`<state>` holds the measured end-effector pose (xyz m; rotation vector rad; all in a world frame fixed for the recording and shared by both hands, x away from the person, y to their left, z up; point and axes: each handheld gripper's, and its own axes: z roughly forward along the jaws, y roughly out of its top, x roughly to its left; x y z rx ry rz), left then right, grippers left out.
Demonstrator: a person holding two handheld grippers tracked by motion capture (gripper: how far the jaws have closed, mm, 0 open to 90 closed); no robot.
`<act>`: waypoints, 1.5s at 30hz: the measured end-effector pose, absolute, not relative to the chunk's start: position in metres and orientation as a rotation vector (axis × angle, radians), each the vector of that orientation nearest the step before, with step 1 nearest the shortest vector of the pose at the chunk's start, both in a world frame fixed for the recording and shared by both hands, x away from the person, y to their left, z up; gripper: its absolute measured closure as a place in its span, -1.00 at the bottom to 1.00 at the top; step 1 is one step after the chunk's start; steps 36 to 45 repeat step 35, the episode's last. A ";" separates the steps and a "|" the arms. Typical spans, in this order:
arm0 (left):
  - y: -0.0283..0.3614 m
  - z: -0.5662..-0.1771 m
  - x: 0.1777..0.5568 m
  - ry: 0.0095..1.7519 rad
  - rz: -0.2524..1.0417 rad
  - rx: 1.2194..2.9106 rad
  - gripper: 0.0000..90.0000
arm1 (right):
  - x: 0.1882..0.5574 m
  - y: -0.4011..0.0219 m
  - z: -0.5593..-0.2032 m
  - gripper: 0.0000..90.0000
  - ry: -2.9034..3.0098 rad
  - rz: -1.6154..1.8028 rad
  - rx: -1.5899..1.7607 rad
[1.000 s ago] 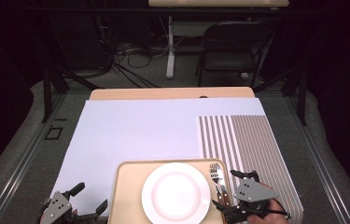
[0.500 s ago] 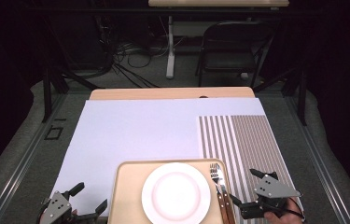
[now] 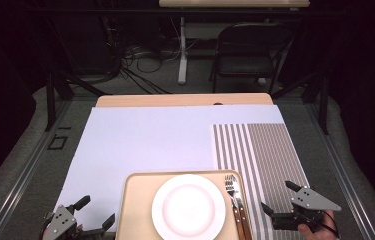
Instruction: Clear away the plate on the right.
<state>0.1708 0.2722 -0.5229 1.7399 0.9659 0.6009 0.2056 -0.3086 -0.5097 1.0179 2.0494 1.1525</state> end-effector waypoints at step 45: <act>0.275 -0.522 0.172 0.970 0.603 1.736 -0.93 | 0.212 -0.327 -0.535 -1.00 2.014 1.107 1.157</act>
